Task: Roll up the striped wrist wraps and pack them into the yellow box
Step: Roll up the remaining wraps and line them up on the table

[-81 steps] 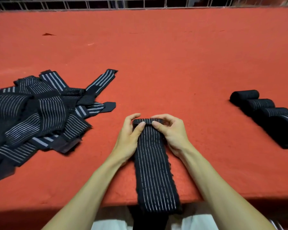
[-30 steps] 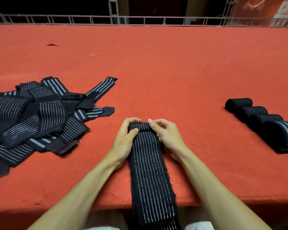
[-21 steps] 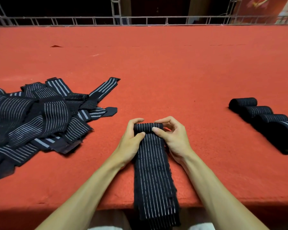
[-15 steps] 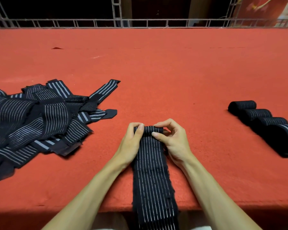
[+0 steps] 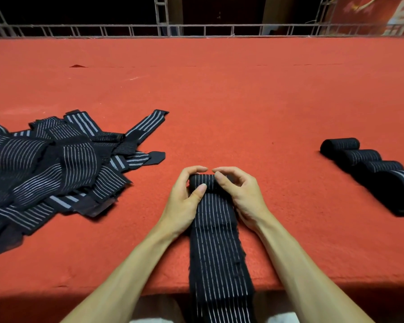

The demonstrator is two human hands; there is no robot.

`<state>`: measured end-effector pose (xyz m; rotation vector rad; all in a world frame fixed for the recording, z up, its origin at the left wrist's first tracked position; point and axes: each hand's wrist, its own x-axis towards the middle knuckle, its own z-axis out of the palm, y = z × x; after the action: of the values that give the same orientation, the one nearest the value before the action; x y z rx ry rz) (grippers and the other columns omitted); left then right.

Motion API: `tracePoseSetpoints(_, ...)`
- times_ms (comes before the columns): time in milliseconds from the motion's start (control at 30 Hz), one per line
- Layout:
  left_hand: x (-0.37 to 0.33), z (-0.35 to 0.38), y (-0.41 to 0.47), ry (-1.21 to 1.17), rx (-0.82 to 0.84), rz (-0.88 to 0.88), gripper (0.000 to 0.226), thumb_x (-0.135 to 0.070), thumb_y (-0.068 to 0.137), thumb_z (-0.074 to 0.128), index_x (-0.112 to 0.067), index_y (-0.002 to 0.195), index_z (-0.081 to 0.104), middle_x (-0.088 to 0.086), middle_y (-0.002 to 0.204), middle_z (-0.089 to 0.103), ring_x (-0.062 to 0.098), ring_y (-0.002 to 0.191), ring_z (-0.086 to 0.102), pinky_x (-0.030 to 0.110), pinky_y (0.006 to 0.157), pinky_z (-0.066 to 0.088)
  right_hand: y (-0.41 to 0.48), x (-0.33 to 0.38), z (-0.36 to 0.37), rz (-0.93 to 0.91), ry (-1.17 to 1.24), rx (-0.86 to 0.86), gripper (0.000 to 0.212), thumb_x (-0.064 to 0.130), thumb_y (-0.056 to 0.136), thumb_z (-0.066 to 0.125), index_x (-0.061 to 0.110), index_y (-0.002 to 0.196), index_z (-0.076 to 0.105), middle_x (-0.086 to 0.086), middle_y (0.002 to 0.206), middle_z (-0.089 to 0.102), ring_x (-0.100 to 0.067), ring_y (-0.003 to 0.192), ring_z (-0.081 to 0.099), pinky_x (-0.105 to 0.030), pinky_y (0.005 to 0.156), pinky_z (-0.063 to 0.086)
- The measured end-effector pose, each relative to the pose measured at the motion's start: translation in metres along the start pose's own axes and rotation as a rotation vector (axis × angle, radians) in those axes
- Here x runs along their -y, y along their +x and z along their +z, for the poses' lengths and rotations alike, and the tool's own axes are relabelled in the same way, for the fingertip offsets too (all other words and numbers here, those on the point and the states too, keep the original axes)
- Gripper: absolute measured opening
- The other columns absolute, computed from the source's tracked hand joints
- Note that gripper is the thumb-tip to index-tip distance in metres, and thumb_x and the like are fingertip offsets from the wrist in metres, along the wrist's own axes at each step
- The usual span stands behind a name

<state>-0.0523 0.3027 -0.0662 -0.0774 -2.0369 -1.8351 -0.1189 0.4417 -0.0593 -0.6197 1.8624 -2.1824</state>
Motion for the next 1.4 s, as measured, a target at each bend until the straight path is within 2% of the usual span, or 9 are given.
tracePoseSetpoints(167,0.0016,-0.0030,0.0009,0.076,-0.060,0.059,0.050,0.002,0.086,0.054,-0.038,0.115,0.061,-0.001,0.118,0.058,0.014,0.112,0.056,0.034,0.100,0.045,-0.0011,-0.0022,0.0027,0.024,-0.038,-0.006,0.027,0.029,0.078,0.074,0.009,0.096,0.070,-0.011,0.093,0.071,-0.019,0.086,0.064,-0.045,0.085,0.053)
tracePoseSetpoints(333,-0.0040,-0.0020,0.0001,0.165,-0.042,0.073,0.054,0.012,0.085,0.054,-0.033,0.115,0.060,0.000,0.116,0.055,0.006,0.113,0.053,0.018,0.098,0.039,-0.0006,-0.0032,0.0008,0.009,-0.051,0.026,0.019,0.019,0.086,0.071,0.002,0.095,0.068,-0.012,0.088,0.068,-0.018,0.082,0.063,-0.042,0.079,0.051)
tracePoseSetpoints(533,0.0038,-0.0023,0.0040,0.140,0.052,-0.084,0.036,-0.043,0.080,0.062,-0.038,0.115,0.058,-0.001,0.121,0.059,0.011,0.115,0.056,0.028,0.098,0.043,0.0001,-0.0050,-0.0057,-0.067,-0.041,0.056,0.020,0.004,0.078,0.075,0.011,0.096,0.069,-0.006,0.096,0.071,-0.018,0.089,0.066,-0.032,0.080,0.055)
tracePoseSetpoints(633,0.0007,0.0019,0.0047,0.118,0.001,-0.147,0.037,-0.055,0.088,0.052,-0.032,0.117,0.051,-0.010,0.112,0.061,-0.003,0.102,0.058,0.015,0.087,0.044,0.0002,-0.0057,-0.0051,-0.060,0.052,0.072,0.028,0.000,0.072,0.075,0.014,0.094,0.067,-0.003,0.089,0.068,-0.015,0.084,0.064,-0.030,0.076,0.053)
tracePoseSetpoints(767,-0.0002,0.0038,0.0031,0.116,-0.009,-0.149,0.042,-0.063,0.084,0.047,-0.030,0.109,0.048,-0.012,0.102,0.062,-0.011,0.088,0.059,0.012,0.078,0.045,0.0018,-0.0075,-0.0062,-0.076,0.056,0.074,0.031,0.004,0.067,0.074,0.015,0.095,0.065,-0.002,0.092,0.067,-0.019,0.088,0.060,-0.038,0.082,0.051)
tracePoseSetpoints(900,0.0000,0.0005,0.0027,0.037,-0.012,-0.118,0.029,-0.035,0.095,0.050,-0.014,0.115,0.047,-0.003,0.102,0.060,-0.007,0.085,0.059,0.014,0.077,0.048,0.0019,-0.0072,-0.0048,-0.064,0.043,0.083,0.037,0.009,0.069,0.076,0.013,0.104,0.065,-0.001,0.098,0.068,-0.015,0.091,0.062,-0.030,0.084,0.052)
tracePoseSetpoints(1033,0.0011,-0.0025,0.0032,0.001,0.007,-0.098,0.017,-0.008,0.098,0.049,-0.015,0.113,0.047,-0.003,0.098,0.059,-0.003,0.085,0.059,0.016,0.077,0.048,0.0041,-0.0100,-0.0024,-0.028,-0.085,0.030,0.031,0.029,0.078,0.073,0.020,0.107,0.068,0.001,0.101,0.070,-0.016,0.095,0.065,-0.037,0.089,0.052)
tracePoseSetpoints(1233,0.0003,-0.0053,0.0026,-0.127,-0.025,-0.109,0.029,0.009,0.093,0.049,-0.017,0.107,0.049,0.006,0.099,0.056,0.004,0.082,0.059,0.019,0.071,0.050,0.0027,-0.0059,0.0034,0.012,-0.142,0.009,0.033,0.040,0.082,0.067,0.014,0.102,0.068,-0.002,0.095,0.072,-0.010,0.088,0.067,-0.031,0.080,0.053)
tracePoseSetpoints(1400,-0.0028,-0.0040,0.0028,-0.184,0.015,-0.148,0.025,-0.004,0.092,0.057,-0.021,0.109,0.051,0.000,0.096,0.060,0.002,0.079,0.060,0.020,0.069,0.051,0.0016,-0.0045,-0.0002,0.015,-0.089,-0.007,0.019,0.020,0.088,0.069,0.007,0.102,0.068,-0.011,0.100,0.071,-0.015,0.089,0.066,-0.036,0.084,0.053)
